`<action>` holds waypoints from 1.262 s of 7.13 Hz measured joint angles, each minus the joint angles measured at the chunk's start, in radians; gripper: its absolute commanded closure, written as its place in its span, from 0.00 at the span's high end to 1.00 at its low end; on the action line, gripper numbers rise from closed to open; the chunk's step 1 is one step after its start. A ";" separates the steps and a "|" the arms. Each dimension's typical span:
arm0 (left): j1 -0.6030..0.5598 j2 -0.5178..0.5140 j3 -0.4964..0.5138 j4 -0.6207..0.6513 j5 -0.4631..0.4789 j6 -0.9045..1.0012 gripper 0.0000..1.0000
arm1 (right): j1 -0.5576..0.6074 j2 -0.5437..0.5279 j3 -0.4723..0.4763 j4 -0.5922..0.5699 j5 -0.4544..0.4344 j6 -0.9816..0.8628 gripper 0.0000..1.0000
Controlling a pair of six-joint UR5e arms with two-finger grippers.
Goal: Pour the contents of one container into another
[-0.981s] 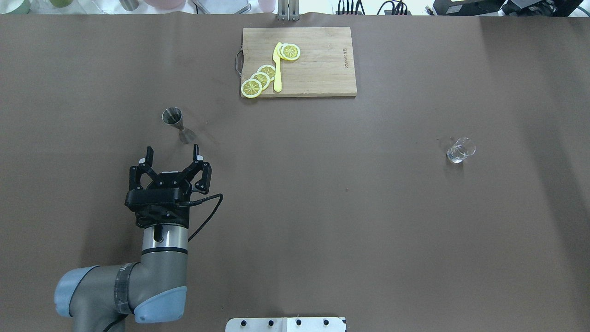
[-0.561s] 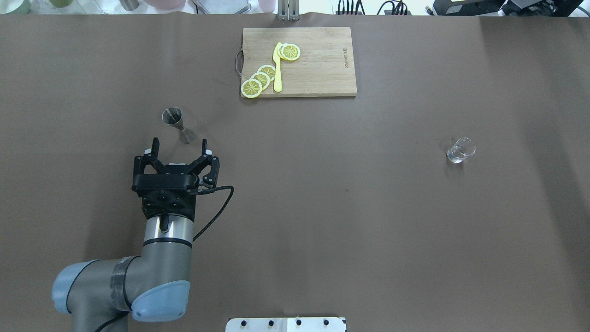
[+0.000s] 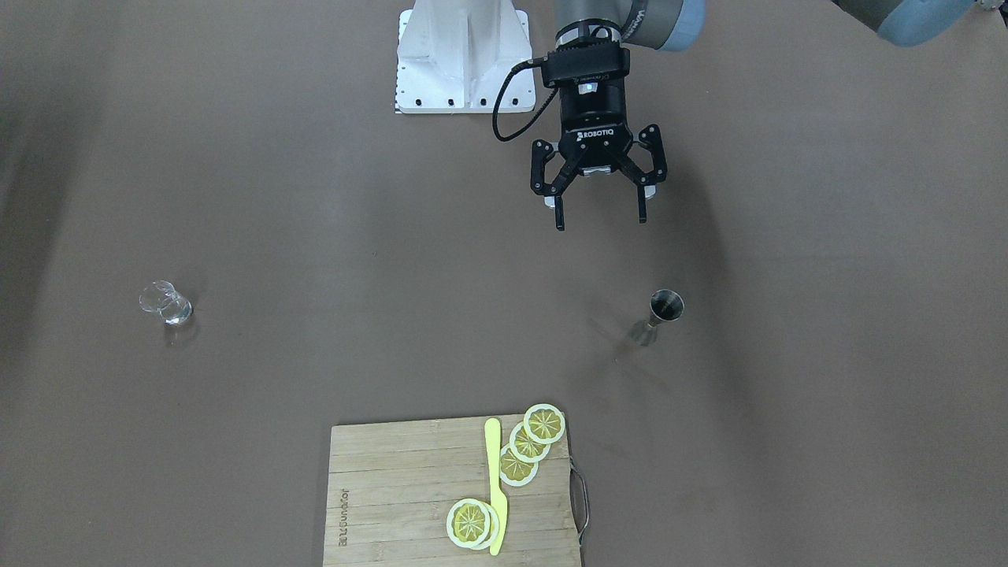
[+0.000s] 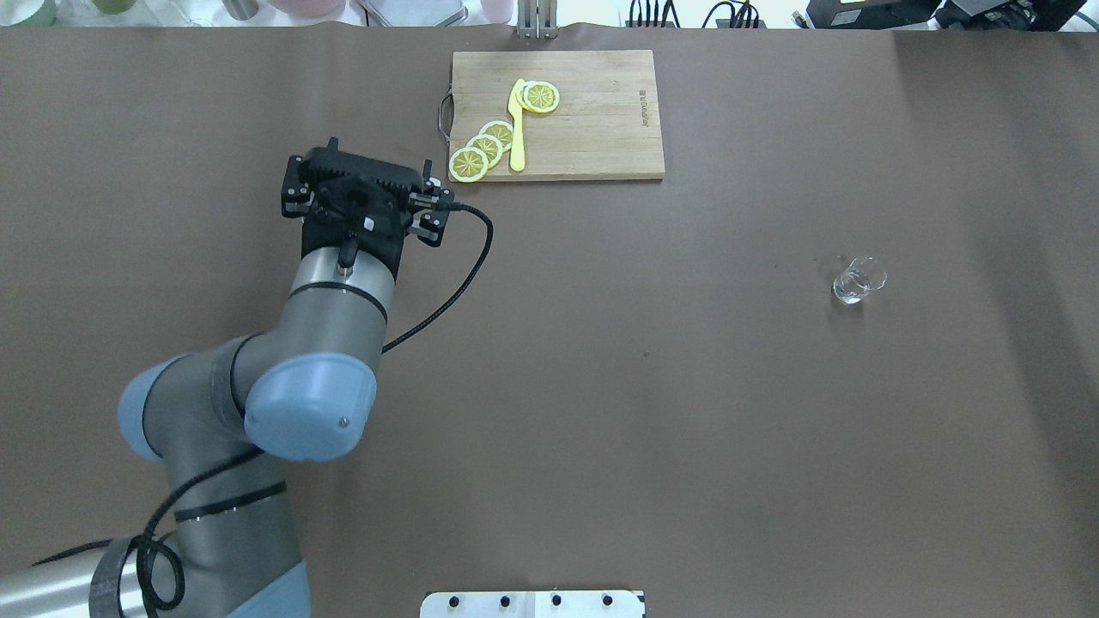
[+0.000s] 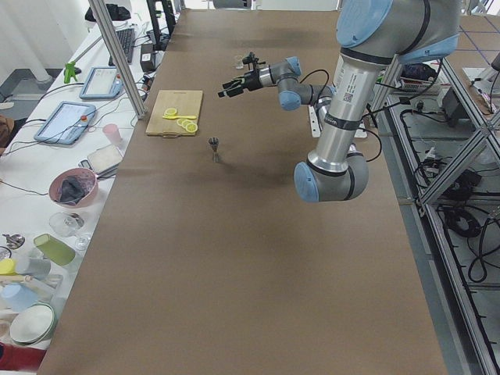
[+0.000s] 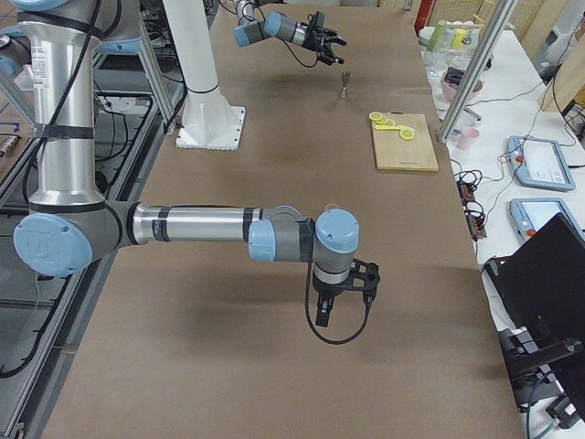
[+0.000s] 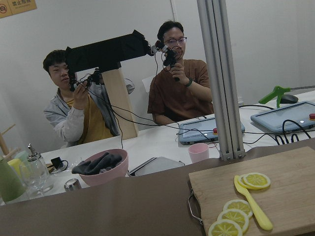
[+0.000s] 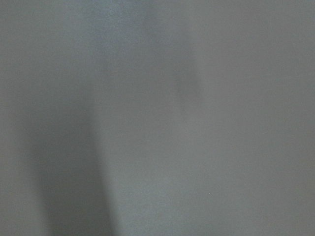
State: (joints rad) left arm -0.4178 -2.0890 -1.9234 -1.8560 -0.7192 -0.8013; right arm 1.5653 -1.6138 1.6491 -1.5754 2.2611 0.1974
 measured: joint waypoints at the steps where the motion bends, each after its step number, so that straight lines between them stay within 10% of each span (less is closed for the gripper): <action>1: -0.096 -0.032 0.015 -0.011 -0.145 0.145 0.99 | 0.000 0.000 0.000 0.000 0.000 0.000 1.00; 9: -0.646 0.064 0.205 0.078 -1.157 0.317 0.99 | -0.005 0.000 0.002 0.000 0.001 0.000 1.00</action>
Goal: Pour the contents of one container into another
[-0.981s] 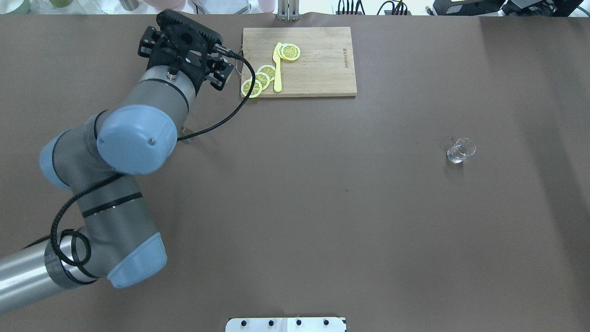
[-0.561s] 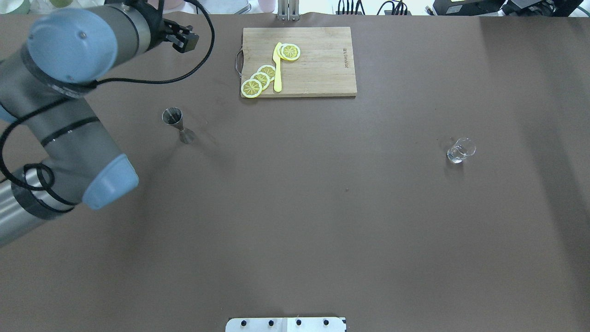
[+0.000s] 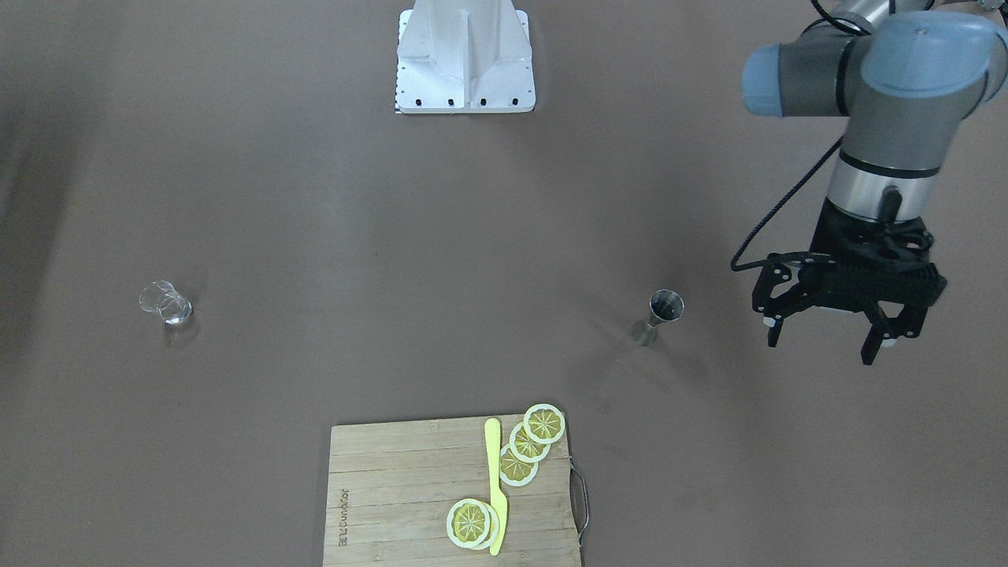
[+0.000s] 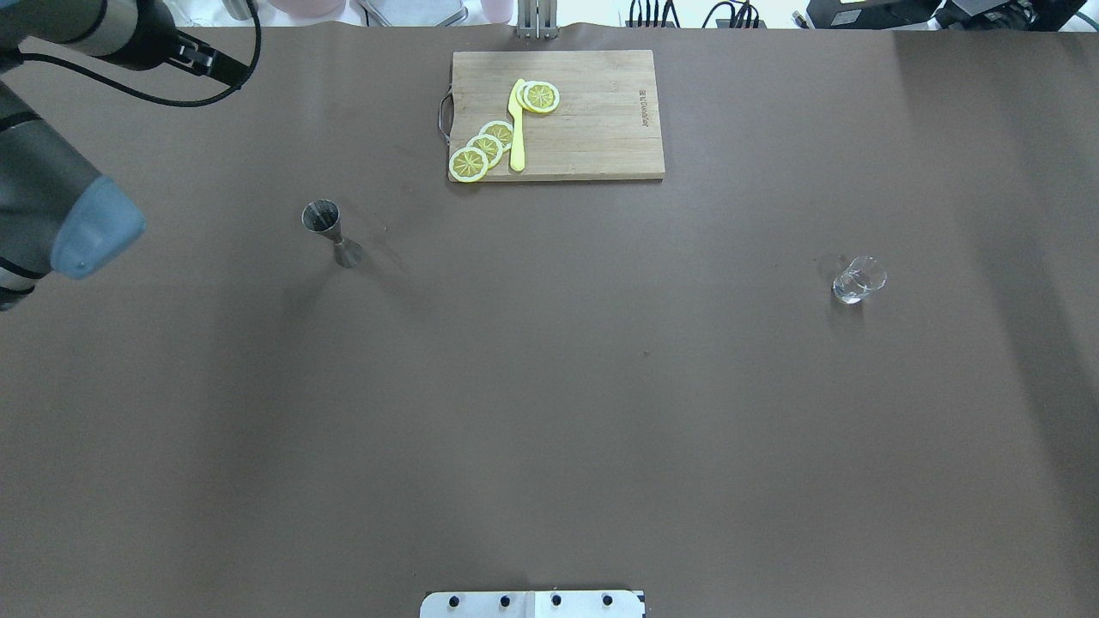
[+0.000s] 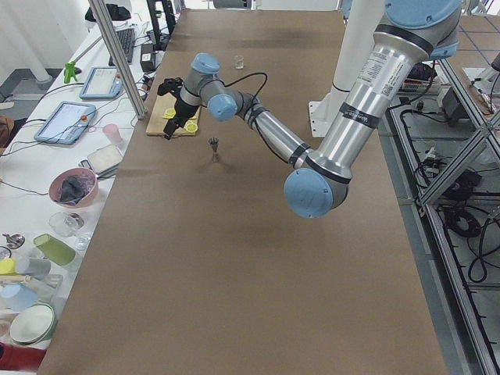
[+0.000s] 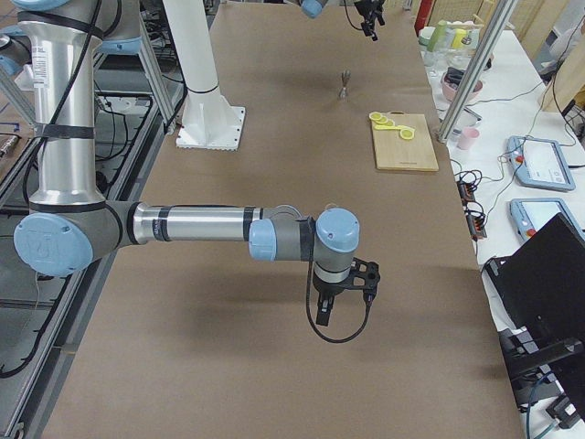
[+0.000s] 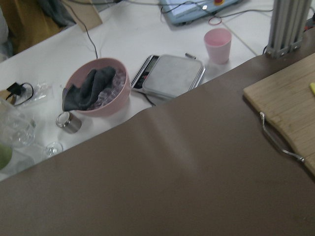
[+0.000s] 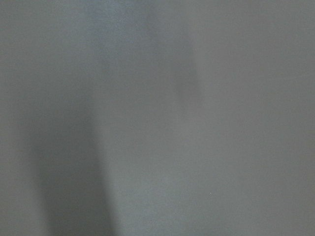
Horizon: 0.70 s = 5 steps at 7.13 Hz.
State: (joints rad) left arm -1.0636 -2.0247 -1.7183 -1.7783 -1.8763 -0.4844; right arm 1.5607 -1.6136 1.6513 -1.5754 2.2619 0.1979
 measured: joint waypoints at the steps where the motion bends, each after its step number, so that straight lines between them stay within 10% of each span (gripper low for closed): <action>1: -0.050 0.043 0.021 0.015 -0.091 0.000 0.99 | 0.000 0.000 0.000 0.000 0.000 0.000 1.00; 5: -0.194 0.155 0.063 0.182 -0.318 -0.002 0.99 | -0.001 0.000 -0.001 0.000 -0.001 0.000 1.00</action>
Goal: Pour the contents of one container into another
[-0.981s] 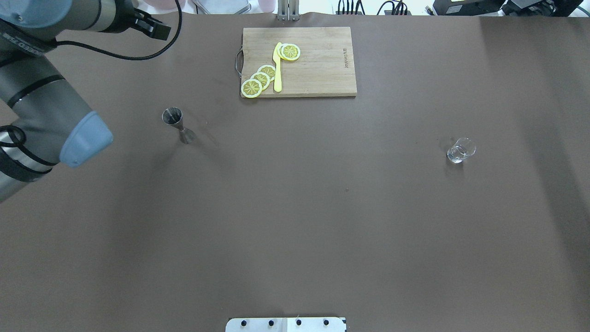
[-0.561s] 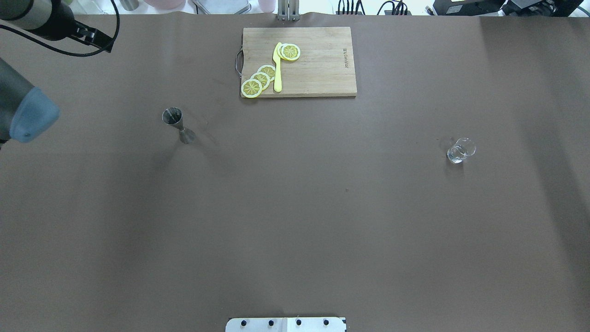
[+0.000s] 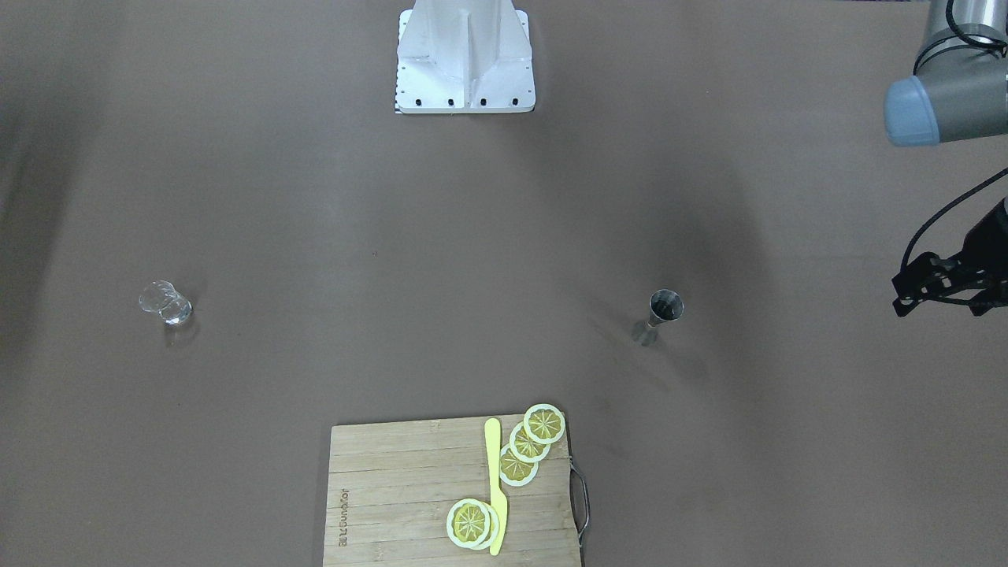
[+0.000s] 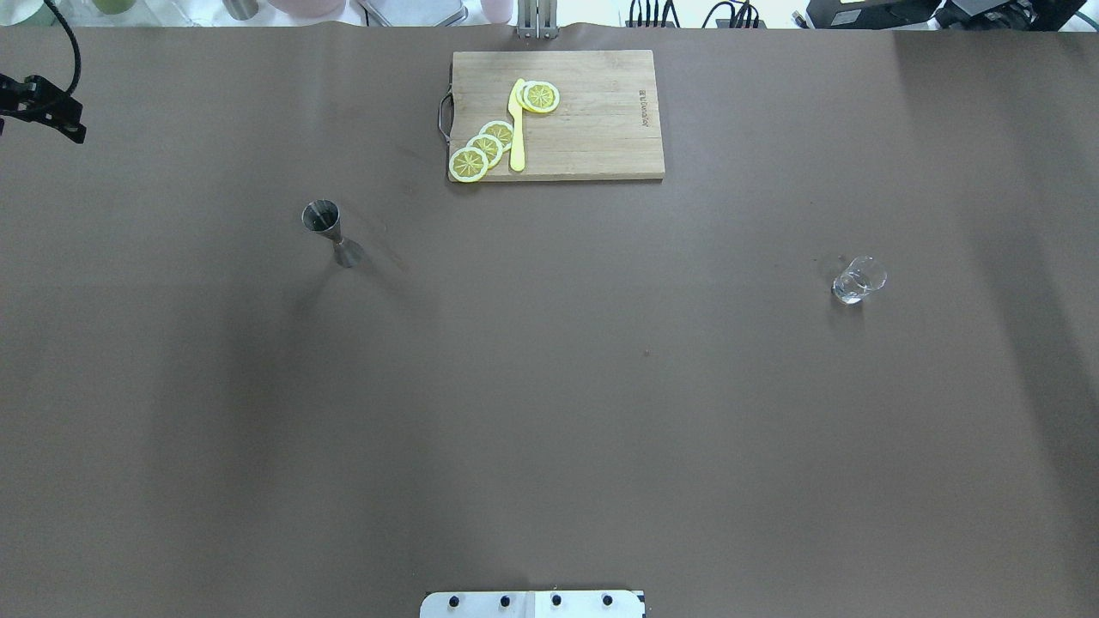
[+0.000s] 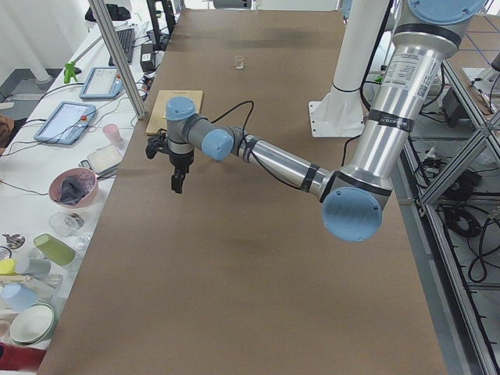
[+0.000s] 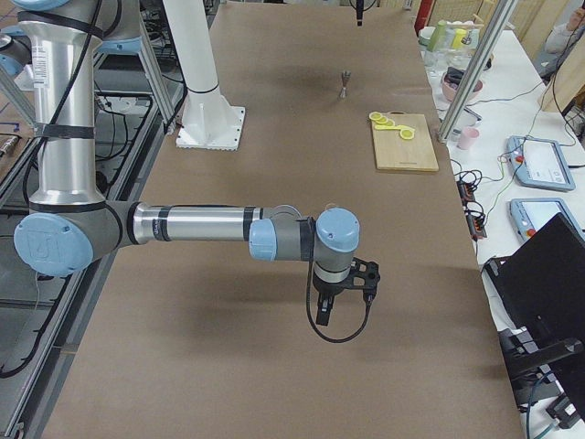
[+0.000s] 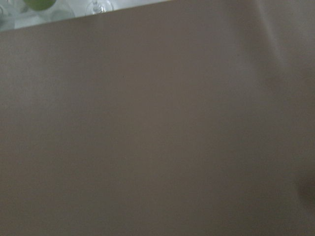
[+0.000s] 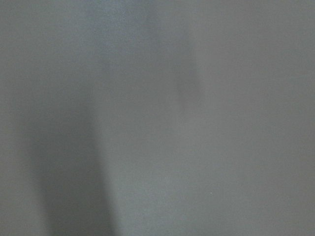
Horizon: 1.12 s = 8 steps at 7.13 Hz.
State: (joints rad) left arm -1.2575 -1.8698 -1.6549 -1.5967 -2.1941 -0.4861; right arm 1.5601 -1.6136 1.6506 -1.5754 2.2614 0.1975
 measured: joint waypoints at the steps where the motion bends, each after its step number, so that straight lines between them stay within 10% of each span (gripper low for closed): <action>1: -0.039 0.019 -0.001 0.076 -0.051 0.007 0.99 | 0.000 0.000 0.000 0.000 0.001 0.000 1.00; 8: -0.224 0.418 0.065 -0.248 -0.195 0.193 0.99 | -0.003 0.000 0.000 0.000 0.002 0.000 1.00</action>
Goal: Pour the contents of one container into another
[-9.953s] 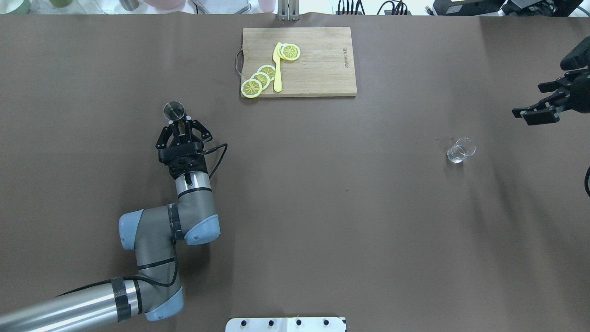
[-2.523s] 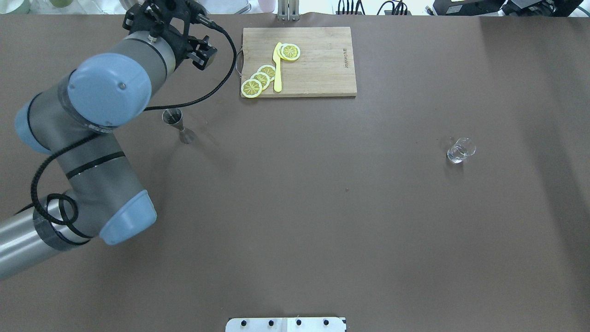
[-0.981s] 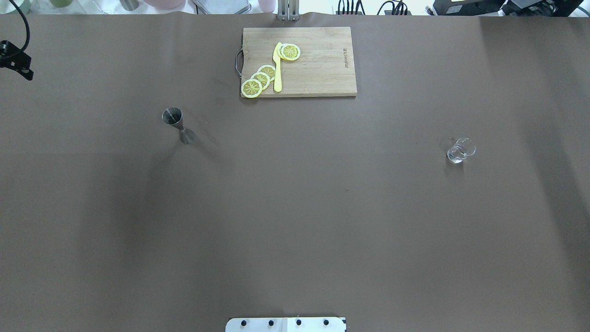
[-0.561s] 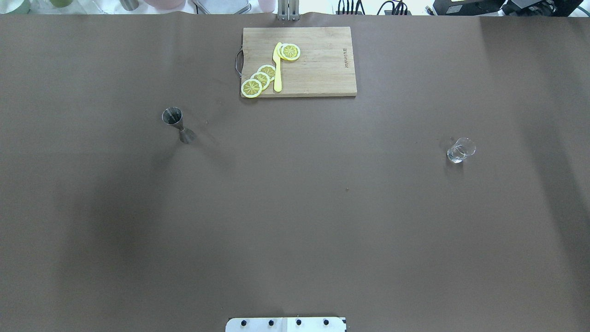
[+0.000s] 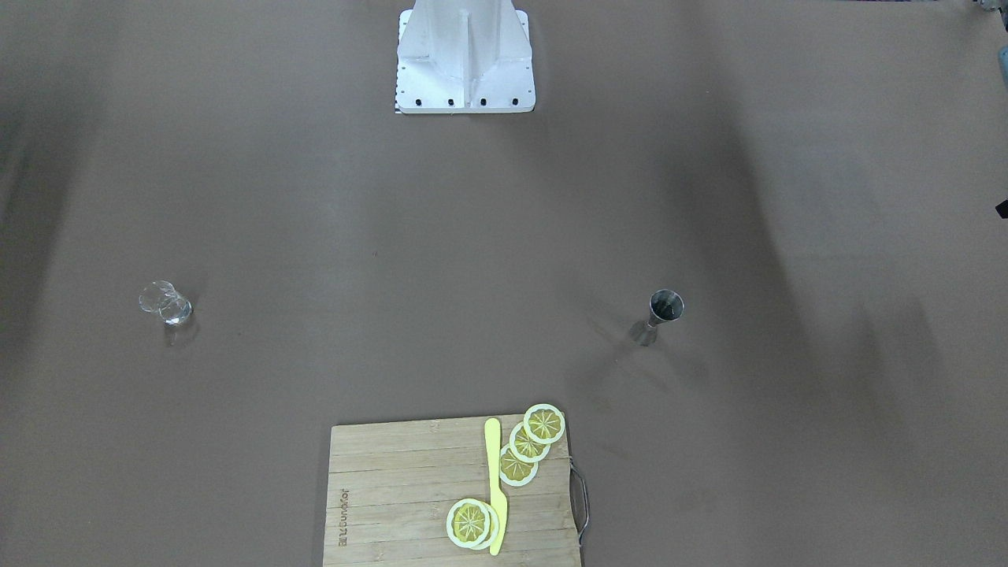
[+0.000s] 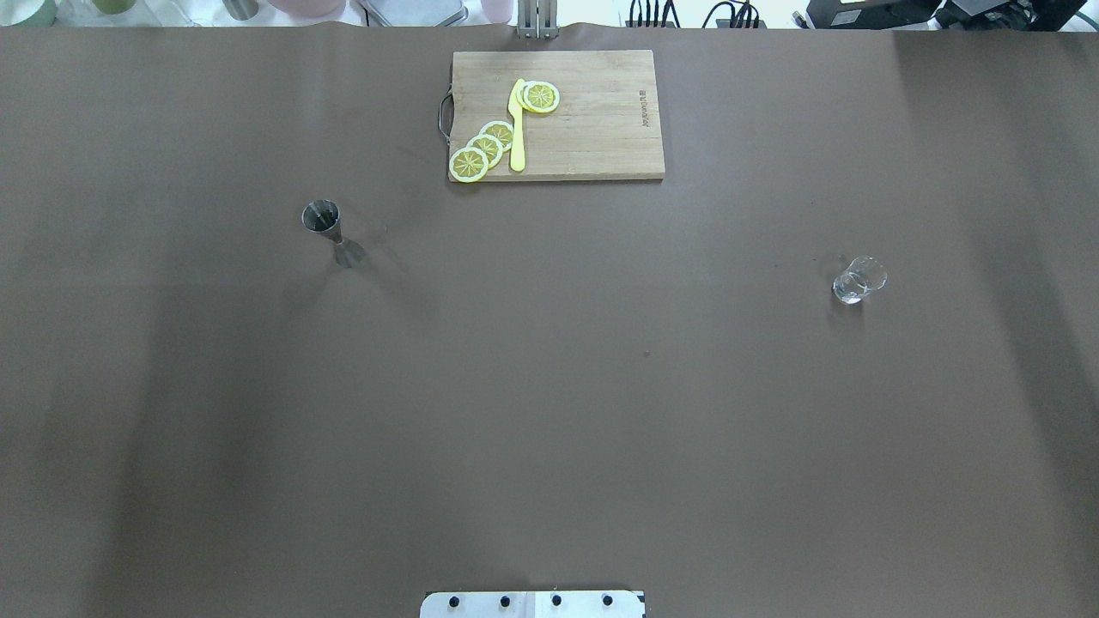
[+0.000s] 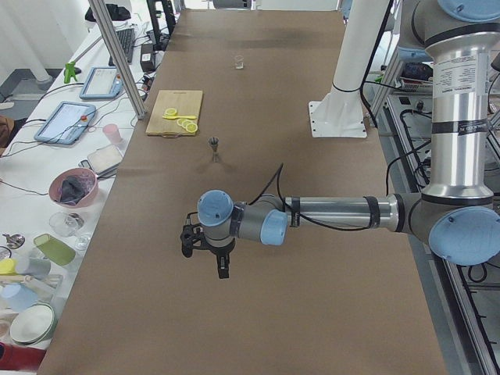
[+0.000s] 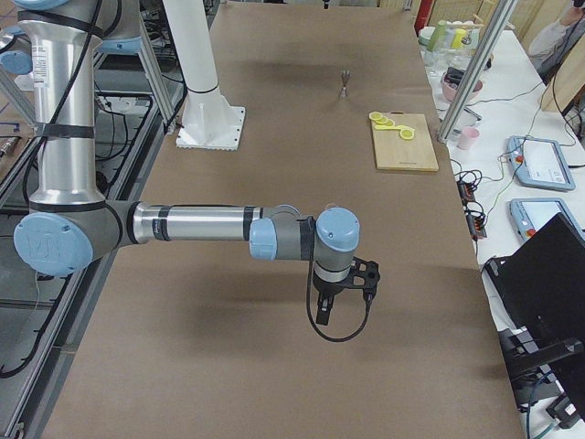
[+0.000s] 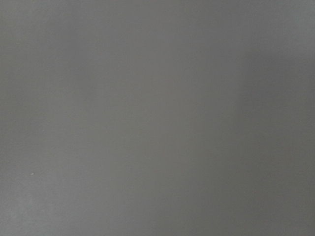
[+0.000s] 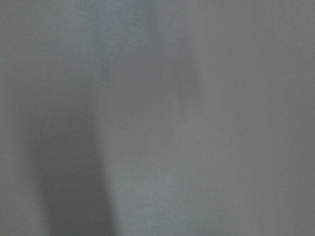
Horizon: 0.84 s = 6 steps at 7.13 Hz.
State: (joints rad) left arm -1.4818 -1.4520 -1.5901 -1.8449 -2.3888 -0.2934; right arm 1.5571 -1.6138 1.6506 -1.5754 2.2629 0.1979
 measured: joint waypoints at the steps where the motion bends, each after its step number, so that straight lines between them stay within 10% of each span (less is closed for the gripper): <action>1: -0.002 0.008 0.004 -0.018 -0.004 -0.001 0.99 | 0.000 0.000 0.000 0.000 0.001 0.000 1.00; 6: 0.001 -0.005 -0.110 0.202 -0.002 0.002 0.99 | -0.001 0.000 0.000 0.000 0.001 0.000 1.00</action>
State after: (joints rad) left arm -1.4809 -1.4569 -1.7005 -1.6433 -2.3904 -0.2915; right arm 1.5558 -1.6138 1.6506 -1.5754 2.2641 0.1979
